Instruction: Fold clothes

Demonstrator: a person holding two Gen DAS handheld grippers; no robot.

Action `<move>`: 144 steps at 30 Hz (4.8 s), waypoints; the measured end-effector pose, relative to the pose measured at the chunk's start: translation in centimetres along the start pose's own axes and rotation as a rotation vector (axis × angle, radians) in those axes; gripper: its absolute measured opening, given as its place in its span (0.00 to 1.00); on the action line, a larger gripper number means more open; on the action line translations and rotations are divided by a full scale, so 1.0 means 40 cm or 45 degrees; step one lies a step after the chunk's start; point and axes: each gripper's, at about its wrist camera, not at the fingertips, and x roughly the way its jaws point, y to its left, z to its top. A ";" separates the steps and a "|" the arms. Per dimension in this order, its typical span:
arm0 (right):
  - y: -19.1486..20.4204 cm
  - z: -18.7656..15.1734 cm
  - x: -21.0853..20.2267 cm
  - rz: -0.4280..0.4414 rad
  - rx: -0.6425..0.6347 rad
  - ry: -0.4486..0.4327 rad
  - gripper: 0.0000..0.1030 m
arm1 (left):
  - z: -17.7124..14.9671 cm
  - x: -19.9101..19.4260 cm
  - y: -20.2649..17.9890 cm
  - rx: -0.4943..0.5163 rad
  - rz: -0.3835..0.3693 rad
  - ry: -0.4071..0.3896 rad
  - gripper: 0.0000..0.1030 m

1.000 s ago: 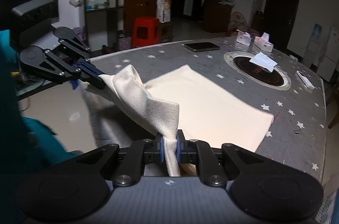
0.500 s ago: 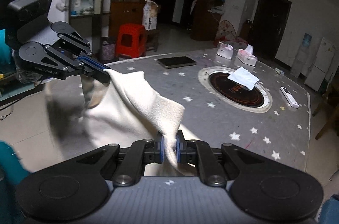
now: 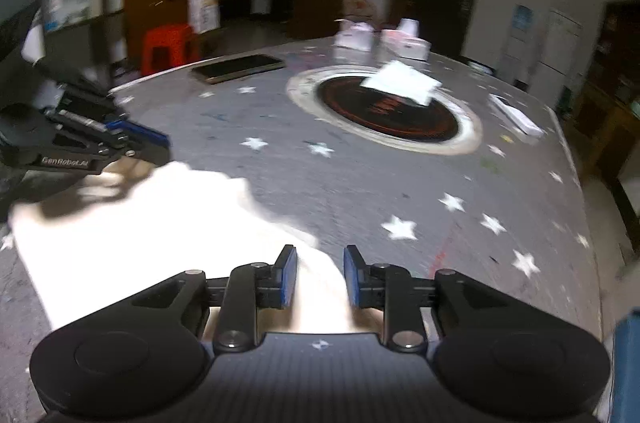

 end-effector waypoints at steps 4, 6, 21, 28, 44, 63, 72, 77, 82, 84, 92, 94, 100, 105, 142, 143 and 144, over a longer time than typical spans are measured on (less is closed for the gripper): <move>-0.023 -0.028 -0.065 -0.058 0.099 -0.056 0.23 | 0.000 -0.032 0.028 -0.092 0.052 -0.026 0.09; -0.021 -0.043 -0.093 -0.037 0.126 -0.063 0.22 | 0.004 -0.065 0.026 -0.134 0.036 -0.056 0.09; -0.034 -0.038 -0.052 -0.001 0.209 -0.028 0.16 | 0.006 -0.040 -0.079 -0.191 -0.196 0.036 0.09; 0.010 0.016 0.014 0.074 0.167 -0.018 0.20 | 0.046 -0.021 -0.090 -0.187 -0.208 0.009 0.10; 0.044 0.032 0.069 0.070 0.138 0.062 0.87 | 0.058 0.005 -0.069 -0.238 -0.186 0.010 0.15; 0.116 0.041 -0.058 0.190 0.209 -0.130 1.00 | -0.049 -0.136 -0.061 -0.272 -0.171 -0.055 0.29; 0.133 0.005 0.034 0.313 0.311 0.086 1.00 | -0.086 -0.108 -0.011 -0.349 -0.093 0.013 0.28; 0.126 0.015 0.006 0.299 0.303 0.046 1.00 | -0.051 -0.110 -0.014 -0.340 -0.104 -0.034 0.27; 0.117 0.017 0.028 0.266 0.311 0.083 1.00 | -0.037 -0.045 0.001 -0.345 -0.054 0.019 0.27; 0.116 0.010 0.018 0.247 0.299 0.089 1.00 | -0.042 -0.042 0.007 -0.326 -0.040 0.016 0.27; 0.126 -0.056 -0.145 0.245 0.217 -0.021 1.00 | -0.031 -0.157 -0.048 -0.317 -0.164 -0.107 0.27; 0.128 -0.071 -0.173 0.268 0.245 -0.041 1.00 | -0.037 -0.165 -0.076 -0.294 -0.205 -0.098 0.27; 0.130 -0.123 -0.189 0.317 0.292 -0.028 1.00 | -0.078 -0.136 -0.107 -0.280 -0.223 -0.001 0.27; 0.118 -0.164 -0.197 0.325 0.313 -0.006 1.00 | -0.097 -0.142 -0.103 -0.257 -0.195 -0.008 0.27; 0.027 -0.054 -0.030 0.230 0.409 0.011 1.00 | -0.122 -0.142 0.001 -0.493 -0.087 0.027 0.55; 0.031 -0.052 -0.031 0.223 0.395 0.011 1.00 | -0.124 -0.143 0.004 -0.497 -0.086 0.027 0.56; 0.037 -0.049 -0.037 0.222 0.379 0.008 1.00 | -0.127 -0.145 0.010 -0.509 -0.087 0.031 0.56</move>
